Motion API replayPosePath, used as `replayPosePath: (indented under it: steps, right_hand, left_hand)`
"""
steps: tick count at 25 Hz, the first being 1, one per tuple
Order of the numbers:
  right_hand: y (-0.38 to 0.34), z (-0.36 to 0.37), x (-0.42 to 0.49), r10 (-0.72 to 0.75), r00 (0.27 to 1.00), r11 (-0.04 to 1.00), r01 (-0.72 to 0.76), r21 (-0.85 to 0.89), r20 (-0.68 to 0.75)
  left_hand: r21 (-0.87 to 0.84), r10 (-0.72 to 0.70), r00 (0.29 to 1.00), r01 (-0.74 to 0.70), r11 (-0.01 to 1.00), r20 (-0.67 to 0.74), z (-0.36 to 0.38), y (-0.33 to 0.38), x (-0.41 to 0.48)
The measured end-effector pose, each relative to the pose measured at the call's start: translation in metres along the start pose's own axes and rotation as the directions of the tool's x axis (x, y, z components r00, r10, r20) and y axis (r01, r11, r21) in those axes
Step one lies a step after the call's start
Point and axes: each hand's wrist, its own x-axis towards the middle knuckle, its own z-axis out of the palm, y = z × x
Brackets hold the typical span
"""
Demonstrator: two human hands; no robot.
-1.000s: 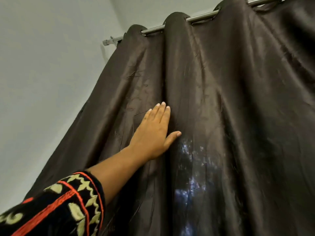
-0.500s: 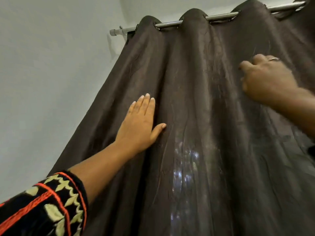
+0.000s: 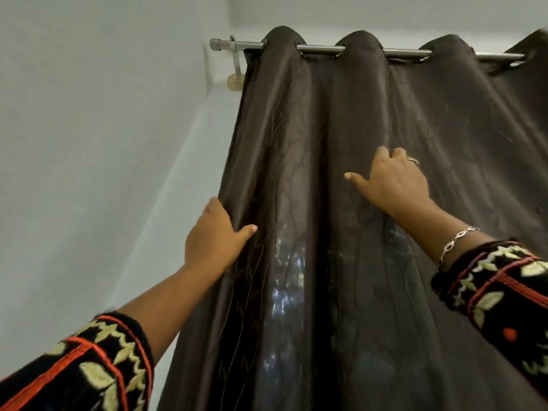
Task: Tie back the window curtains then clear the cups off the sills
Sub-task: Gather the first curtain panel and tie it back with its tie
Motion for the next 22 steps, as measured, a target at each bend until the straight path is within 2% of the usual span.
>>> replayPosePath:
  steps: [2, 6, 11, 16, 22]
  right_hand:
    - [-0.004, -0.002, 0.002, 0.059, 0.998, 0.998, -0.059, -0.014, 0.017]
    - [-0.006, -0.006, 0.006, 0.113, 0.993, 0.994, -0.112, -0.015, 0.039]
    - [-0.028, -0.002, 0.005, 0.031, 0.998, 0.999, -0.031, 0.014, 0.050]
    - [-0.050, -0.002, 0.000, -0.026, 0.998, 0.999, 0.024, 0.040, 0.062]
    - [-0.037, -0.009, -0.002, -0.037, 0.994, 0.998, 0.032, 0.052, 0.099]
  left_hand:
    - [-0.012, -0.021, 1.000, 0.021, 1.000, 0.022, 0.006, -0.001, 0.000]
    - [0.031, -0.039, 0.999, 0.040, 0.999, -0.028, 0.003, -0.027, 0.010]
    - [0.111, -0.081, 0.995, 0.088, 0.990, -0.058, -0.025, -0.083, 0.047]
    - [0.135, -0.101, 0.991, 0.113, 0.984, -0.088, -0.043, -0.109, 0.065]
    - [-0.006, -0.025, 0.999, 0.024, 1.000, -0.024, -0.029, -0.077, 0.040]
